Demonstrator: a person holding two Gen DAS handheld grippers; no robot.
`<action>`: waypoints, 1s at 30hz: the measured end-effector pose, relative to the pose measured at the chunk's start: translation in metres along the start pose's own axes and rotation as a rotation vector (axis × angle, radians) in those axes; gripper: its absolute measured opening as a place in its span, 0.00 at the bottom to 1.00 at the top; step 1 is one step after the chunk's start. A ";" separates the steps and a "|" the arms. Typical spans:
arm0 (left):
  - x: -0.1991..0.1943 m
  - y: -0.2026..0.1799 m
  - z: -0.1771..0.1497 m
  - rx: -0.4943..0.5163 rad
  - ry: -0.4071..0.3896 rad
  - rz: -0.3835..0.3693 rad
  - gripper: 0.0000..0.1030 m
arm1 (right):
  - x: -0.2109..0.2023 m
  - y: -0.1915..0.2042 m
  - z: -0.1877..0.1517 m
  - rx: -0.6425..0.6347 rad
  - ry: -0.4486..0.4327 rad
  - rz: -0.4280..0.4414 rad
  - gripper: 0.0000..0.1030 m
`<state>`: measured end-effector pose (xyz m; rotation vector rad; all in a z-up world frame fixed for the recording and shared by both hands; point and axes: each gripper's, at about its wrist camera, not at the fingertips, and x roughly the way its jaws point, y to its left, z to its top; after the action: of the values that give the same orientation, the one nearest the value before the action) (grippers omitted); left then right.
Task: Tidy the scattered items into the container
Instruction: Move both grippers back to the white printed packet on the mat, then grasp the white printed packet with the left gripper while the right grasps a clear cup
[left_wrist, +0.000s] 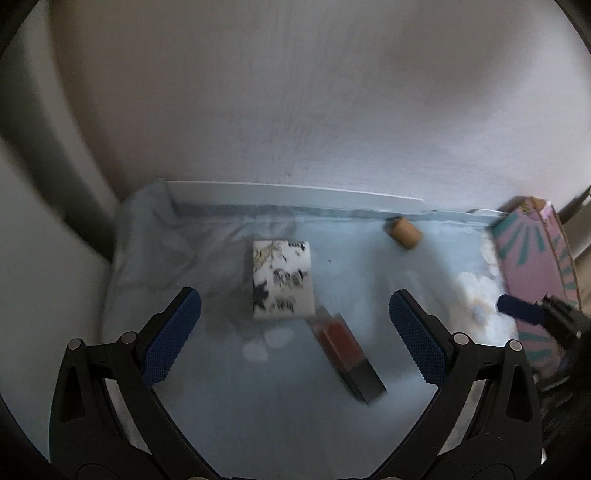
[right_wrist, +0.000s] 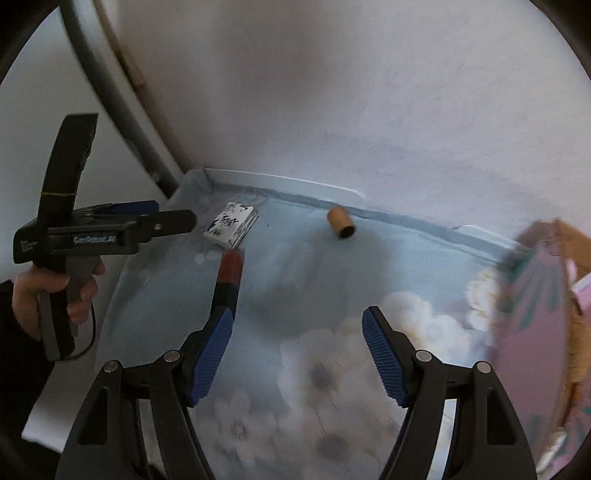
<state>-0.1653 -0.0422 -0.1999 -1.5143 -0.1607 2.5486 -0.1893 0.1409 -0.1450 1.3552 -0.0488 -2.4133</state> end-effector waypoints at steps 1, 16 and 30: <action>0.007 0.001 0.001 0.007 0.010 0.003 0.95 | 0.010 0.002 0.001 0.018 -0.007 -0.007 0.67; 0.058 0.004 -0.002 0.036 0.066 0.023 0.42 | 0.098 0.021 0.022 0.044 0.010 -0.169 0.45; 0.015 -0.026 0.003 0.049 0.009 0.009 0.41 | 0.067 0.017 0.026 0.005 -0.016 -0.150 0.28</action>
<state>-0.1724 -0.0142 -0.2066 -1.5122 -0.0901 2.5332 -0.2371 0.0985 -0.1823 1.3870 0.0442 -2.5480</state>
